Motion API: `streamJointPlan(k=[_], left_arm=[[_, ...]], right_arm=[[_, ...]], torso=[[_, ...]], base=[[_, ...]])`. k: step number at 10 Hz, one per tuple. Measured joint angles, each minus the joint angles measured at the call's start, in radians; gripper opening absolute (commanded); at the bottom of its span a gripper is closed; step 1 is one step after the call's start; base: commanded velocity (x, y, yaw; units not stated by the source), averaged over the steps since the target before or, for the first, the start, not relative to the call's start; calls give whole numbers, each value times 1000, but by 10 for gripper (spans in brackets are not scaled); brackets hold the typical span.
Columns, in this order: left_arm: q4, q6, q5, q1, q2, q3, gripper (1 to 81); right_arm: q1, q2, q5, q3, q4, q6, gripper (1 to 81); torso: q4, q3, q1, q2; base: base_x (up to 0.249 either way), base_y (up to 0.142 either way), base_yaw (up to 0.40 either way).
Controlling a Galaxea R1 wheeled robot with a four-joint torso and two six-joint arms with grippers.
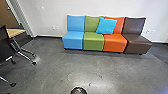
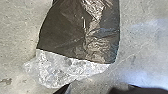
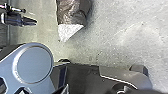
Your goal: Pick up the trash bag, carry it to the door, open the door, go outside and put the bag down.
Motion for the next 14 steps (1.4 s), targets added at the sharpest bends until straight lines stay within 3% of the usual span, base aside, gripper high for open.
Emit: streamJointPlan(k=[3, 6, 14], left_arm=[[0, -3, 9, -31, 14, -9, 811], [0, -20, 21, -68, 54, -57, 811], [9, -21, 66, -144, 129, -149, 811]], right_arm=[[39, 34, -44, 4, 1, 10, 811], [40, 33, -64, 4, 0, 19, 811], [34, -47, -70, 12, 0, 19, 811]], torso=[[0, -40, 50, -78], [0, -44, 115, -183], [0, -44, 294, -471]], base=[[0, 0, 0], [0, 0, 0], [0, 0, 0]])
